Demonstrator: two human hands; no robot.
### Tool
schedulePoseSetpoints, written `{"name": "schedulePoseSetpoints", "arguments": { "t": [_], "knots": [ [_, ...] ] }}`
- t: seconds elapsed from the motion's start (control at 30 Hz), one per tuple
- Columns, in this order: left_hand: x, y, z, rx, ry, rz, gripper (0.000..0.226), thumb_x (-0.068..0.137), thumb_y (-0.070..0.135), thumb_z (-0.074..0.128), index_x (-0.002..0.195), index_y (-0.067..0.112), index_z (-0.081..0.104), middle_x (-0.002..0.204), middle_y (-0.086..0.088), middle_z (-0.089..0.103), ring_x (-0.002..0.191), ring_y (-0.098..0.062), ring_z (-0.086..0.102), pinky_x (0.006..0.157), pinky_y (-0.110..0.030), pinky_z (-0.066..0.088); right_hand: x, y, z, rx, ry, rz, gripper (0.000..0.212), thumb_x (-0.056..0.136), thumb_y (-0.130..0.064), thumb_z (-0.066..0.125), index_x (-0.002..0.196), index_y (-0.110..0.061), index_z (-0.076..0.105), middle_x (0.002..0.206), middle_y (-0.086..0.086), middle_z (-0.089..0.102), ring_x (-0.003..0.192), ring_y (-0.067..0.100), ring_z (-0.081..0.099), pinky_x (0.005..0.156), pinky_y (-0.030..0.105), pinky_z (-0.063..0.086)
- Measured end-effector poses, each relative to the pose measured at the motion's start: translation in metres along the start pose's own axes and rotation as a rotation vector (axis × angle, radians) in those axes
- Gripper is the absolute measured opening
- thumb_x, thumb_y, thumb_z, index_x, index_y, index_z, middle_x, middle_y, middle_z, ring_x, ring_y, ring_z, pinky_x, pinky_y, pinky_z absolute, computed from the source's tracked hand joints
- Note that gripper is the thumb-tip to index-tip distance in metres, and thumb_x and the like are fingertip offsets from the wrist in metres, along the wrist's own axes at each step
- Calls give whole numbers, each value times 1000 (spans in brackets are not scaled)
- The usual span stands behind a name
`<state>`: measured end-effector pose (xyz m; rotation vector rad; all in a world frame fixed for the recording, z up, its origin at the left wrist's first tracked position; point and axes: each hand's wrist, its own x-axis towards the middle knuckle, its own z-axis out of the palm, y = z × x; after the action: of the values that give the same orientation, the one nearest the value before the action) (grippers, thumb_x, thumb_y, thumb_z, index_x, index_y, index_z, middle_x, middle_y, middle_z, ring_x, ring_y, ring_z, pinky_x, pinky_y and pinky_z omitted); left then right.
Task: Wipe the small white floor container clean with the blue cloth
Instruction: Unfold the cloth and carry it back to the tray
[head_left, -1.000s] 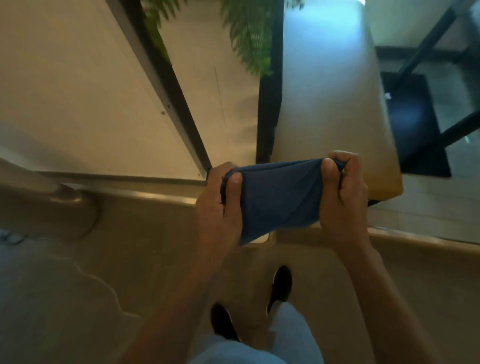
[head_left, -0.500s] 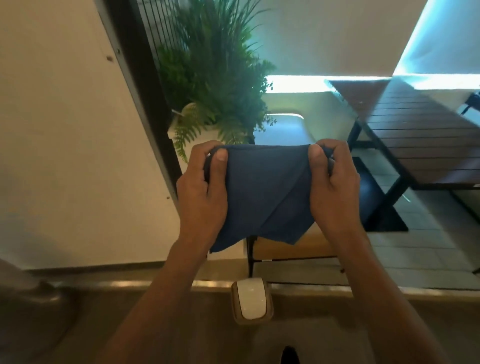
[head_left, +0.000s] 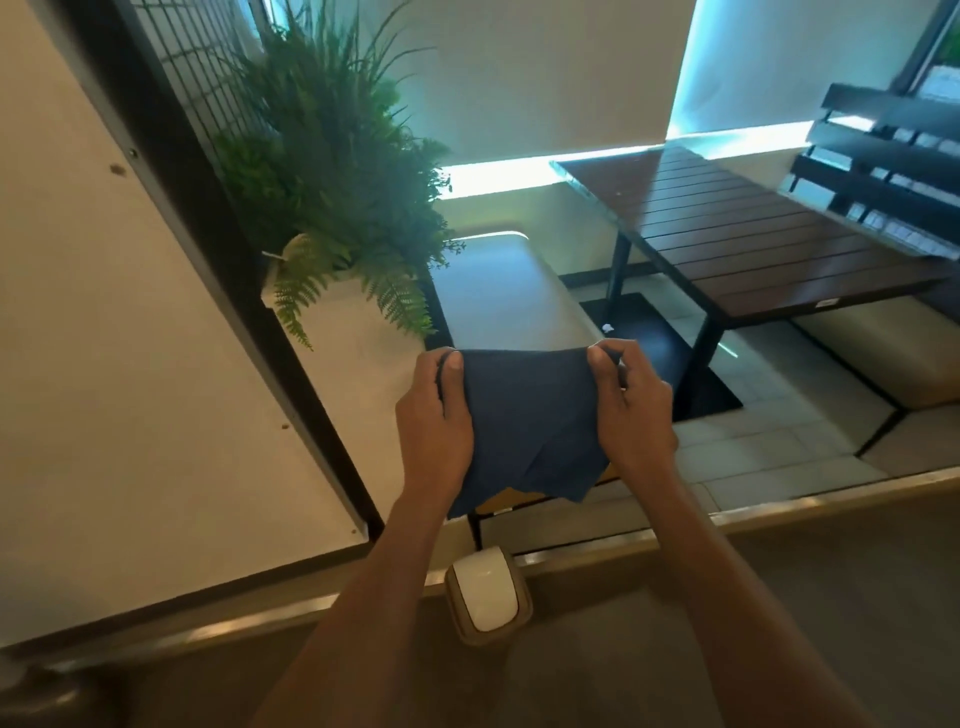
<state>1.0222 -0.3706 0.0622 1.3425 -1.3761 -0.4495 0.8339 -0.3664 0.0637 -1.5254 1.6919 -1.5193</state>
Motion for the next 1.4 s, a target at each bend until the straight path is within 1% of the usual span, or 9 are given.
{"name": "schedulePoseSetpoints", "arguments": {
  "t": [0.1, 0.17, 0.23, 0.33, 0.4, 0.57, 0.8, 0.97, 1.4],
  "knots": [
    [-4, 13, 29, 7, -38, 26, 18, 109, 36, 38, 108, 30, 55, 92, 20, 60, 88, 9, 58, 72, -6, 39, 12, 25, -24, -62, 62, 9, 20, 100, -57, 43, 102, -41, 55, 87, -8, 65, 84, 11, 64, 77, 44, 55],
    [-6, 23, 53, 4, -68, 36, 21, 109, 35, 39, 109, 26, 57, 90, 20, 59, 87, 11, 57, 71, -5, 39, 19, 38, -46, -130, 74, 61, 29, 97, -66, 37, 104, -43, 54, 86, -7, 64, 82, 15, 65, 75, 49, 56],
    [-9, 35, 79, -6, -100, 60, 25, 109, 33, 39, 111, 19, 60, 89, 20, 58, 85, 13, 56, 71, -5, 39, 25, 50, -72, -83, 93, 75, 23, 99, -58, 41, 103, -40, 55, 82, -8, 63, 78, 11, 63, 74, 41, 55],
    [-19, 53, 125, -15, -153, 96, 28, 109, 34, 39, 111, 15, 60, 87, 20, 56, 84, 13, 56, 70, -2, 37, 31, 71, -113, -16, 152, 70, 16, 103, -41, 49, 104, -28, 58, 82, -13, 62, 80, 0, 61, 66, 14, 48],
    [-30, 64, 155, -16, -196, 114, 28, 109, 36, 38, 111, 17, 59, 87, 20, 57, 85, 11, 56, 69, -2, 37, 33, 90, -139, 1, 178, 101, 16, 103, -40, 49, 106, -27, 58, 86, -16, 62, 83, -6, 60, 65, 8, 45],
    [-66, 86, 223, -11, -326, 108, 23, 109, 41, 37, 108, 28, 55, 88, 19, 57, 84, 14, 55, 66, -2, 39, 25, 141, -200, -27, 234, 154, 22, 104, -39, 46, 112, -22, 58, 92, -19, 59, 86, -9, 59, 69, 7, 44],
    [-112, 103, 300, -68, -478, 133, 29, 109, 37, 40, 106, 19, 61, 86, 15, 61, 82, 7, 59, 66, -4, 40, -1, 189, -273, -75, 345, 255, 24, 104, -38, 46, 109, -19, 58, 90, -20, 58, 84, -15, 56, 68, 3, 41],
    [-137, 115, 345, -85, -563, 186, 24, 109, 38, 40, 104, 24, 58, 88, 17, 60, 83, 5, 59, 68, -7, 43, -18, 211, -315, -104, 434, 320, 26, 103, -39, 47, 109, -17, 60, 94, -9, 62, 84, -6, 59, 68, 8, 43],
    [-151, 136, 456, -173, -726, 160, 20, 108, 45, 41, 101, 37, 57, 90, 14, 63, 84, -2, 61, 78, -37, 55, 0, 253, -384, -104, 603, 449, 21, 103, -37, 49, 107, -20, 61, 96, -11, 62, 87, -11, 56, 70, 3, 43]
  ]
}}
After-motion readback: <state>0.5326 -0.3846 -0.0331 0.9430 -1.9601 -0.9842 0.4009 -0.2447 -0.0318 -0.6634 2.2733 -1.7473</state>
